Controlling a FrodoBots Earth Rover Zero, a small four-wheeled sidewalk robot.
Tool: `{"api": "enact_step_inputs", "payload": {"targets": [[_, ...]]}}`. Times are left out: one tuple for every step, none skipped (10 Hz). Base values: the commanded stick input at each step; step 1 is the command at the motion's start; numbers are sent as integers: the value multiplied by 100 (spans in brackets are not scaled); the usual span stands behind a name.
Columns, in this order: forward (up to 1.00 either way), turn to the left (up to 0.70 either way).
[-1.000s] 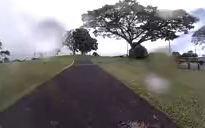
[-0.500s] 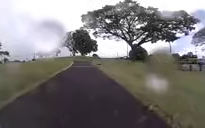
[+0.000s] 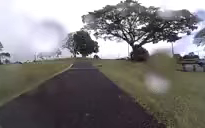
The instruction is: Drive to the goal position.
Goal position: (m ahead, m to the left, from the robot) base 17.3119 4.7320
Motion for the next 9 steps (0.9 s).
{"api": "enact_step_inputs", "payload": {"targets": [[85, 0], [85, 0], [85, 0], [85, 0], [85, 0], [85, 0], [85, 0], [85, 0], [85, 0]]}}
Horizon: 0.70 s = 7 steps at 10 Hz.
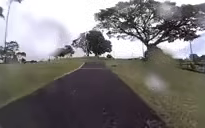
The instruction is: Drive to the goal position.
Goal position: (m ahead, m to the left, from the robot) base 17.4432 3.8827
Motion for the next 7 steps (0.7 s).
{"api": "enact_step_inputs", "payload": {"targets": [[85, 0], [85, 0], [85, 0], [85, 0], [85, 0], [85, 0], [85, 0]]}}
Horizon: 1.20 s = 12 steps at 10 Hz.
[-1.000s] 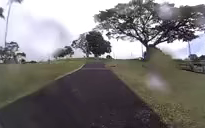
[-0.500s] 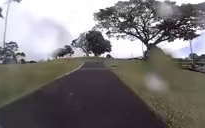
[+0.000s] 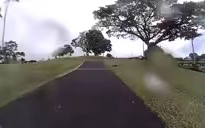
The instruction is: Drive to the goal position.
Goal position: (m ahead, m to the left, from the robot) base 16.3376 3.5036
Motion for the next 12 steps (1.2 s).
{"api": "enact_step_inputs", "payload": {"targets": [[85, 0], [85, 0], [85, 0], [85, 0], [85, 0], [85, 24], [85, 33], [85, 34], [85, 34], [85, 34], [85, 13], [85, 0]]}}
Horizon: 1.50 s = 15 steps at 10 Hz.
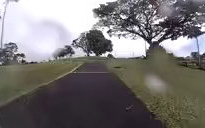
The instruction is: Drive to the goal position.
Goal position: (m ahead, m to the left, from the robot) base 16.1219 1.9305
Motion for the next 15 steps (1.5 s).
{"api": "enact_step_inputs", "payload": {"targets": [[85, 0], [85, 0], [85, 0], [85, 0], [85, 0], [85, 0], [85, 0], [85, 0], [85, 0], [85, 0], [85, 0], [85, 0], [85, 0], [85, -2], [85, -12]]}}
